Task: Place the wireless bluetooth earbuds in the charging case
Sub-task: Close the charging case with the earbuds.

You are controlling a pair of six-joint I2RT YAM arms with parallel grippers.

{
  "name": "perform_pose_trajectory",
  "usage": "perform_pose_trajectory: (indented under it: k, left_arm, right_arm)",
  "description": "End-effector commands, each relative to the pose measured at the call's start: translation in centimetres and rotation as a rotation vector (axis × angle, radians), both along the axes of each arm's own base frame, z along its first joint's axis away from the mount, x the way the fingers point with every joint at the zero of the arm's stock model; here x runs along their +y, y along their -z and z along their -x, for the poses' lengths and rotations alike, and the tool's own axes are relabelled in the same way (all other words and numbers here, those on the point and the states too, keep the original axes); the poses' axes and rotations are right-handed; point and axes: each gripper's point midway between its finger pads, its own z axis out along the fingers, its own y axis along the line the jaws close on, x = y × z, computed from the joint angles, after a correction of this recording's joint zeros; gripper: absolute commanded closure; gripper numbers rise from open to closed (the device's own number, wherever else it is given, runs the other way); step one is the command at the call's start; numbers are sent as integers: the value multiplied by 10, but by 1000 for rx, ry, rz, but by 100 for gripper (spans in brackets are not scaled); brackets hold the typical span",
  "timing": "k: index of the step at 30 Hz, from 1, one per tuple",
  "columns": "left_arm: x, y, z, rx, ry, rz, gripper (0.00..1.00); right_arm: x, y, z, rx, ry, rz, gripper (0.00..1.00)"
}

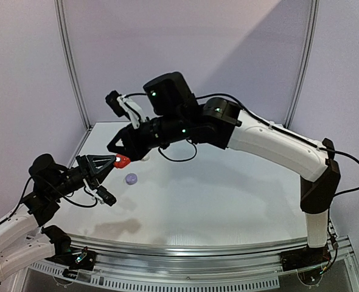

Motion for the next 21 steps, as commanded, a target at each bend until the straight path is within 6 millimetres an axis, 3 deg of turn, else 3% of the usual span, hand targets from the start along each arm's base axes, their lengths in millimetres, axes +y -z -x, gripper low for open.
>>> perform_pose_trajectory:
  k: [1,4,9,15,21]
  left_arm:
    - [-4,3,7,15,30,-12,100]
    - [-4,0,8,6,35,-8,100]
    - [-5,-2,9,-1,41,-6,100]
    - [-7,-1,8,-4,49,-11,100]
    - [-6,-5,2,-6,24,2,100]
  right_arm:
    - [-10,-31,-36,-93,190,-55,94]
    - [-8,-8,-52,-87,273,21,95]
    - [3,41,-52,-14,265,121,95]
    - [3,64,-39,32,202,191,95]
    - [-13,86,-31,69,193,298,98]
